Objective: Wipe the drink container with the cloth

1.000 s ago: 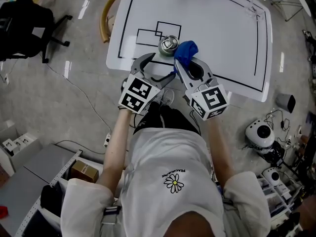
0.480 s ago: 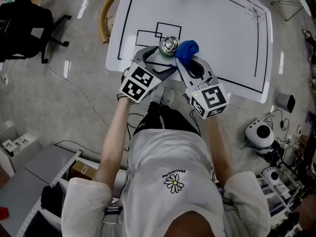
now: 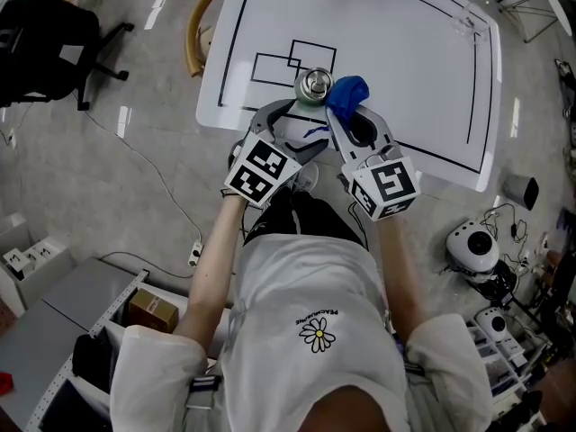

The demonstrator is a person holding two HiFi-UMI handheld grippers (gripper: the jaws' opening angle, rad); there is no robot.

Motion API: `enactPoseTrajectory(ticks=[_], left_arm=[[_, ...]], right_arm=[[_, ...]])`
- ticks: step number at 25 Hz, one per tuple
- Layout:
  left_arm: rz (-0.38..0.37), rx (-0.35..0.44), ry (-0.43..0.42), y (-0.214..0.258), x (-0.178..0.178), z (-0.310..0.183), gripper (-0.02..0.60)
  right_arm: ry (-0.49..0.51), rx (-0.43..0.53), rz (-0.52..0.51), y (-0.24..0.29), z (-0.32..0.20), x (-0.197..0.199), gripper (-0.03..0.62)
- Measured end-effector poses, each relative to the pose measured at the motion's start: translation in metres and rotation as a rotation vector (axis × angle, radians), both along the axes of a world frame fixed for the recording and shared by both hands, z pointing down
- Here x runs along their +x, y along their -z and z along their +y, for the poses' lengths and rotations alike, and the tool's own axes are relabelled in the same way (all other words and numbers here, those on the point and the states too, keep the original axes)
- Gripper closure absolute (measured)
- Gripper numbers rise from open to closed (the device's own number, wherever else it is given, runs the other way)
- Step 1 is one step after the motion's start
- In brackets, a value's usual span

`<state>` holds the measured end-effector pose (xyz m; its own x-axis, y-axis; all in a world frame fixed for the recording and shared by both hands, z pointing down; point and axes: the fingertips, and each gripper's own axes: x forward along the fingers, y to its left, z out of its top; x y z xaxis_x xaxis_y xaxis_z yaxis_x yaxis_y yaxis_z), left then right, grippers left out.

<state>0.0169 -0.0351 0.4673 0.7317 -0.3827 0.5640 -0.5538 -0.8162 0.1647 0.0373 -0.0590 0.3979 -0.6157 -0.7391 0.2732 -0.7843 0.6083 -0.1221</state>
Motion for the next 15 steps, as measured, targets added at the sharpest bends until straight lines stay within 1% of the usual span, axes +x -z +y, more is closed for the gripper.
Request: enactPoseTrajectory(ticks=[3,8,10,12,13,15], left_arm=[[0.000,-0.007,-0.007,0.000,0.002,0.005,0.195],[0.012,-0.009,-0.088,0.000,0.021,0.021,0.195],[0.012,0.002,-0.102,0.002,0.027,0.023,0.195],[0.031,0.005,-0.079,0.008,0.024,0.022,0.195],[0.042,0.008,-0.056,0.011,0.018,0.019,0.195],[0.039,0.021,0.003,0.011,0.000,0.006,0.195]], right_arm=[[0.000,-0.005,-0.012,0.000,0.004,-0.004,0.551],[0.016,-0.006,-0.008,0.000,0.008,-0.005,0.551],[0.015,-0.006,-0.008,0.000,0.008,-0.006,0.551],[0.008,-0.008,-0.010,0.001,0.008,-0.005,0.551],[0.006,-0.009,-0.011,0.001,0.008,-0.005,0.551],[0.005,-0.010,-0.013,0.002,0.009,-0.005,0.551]])
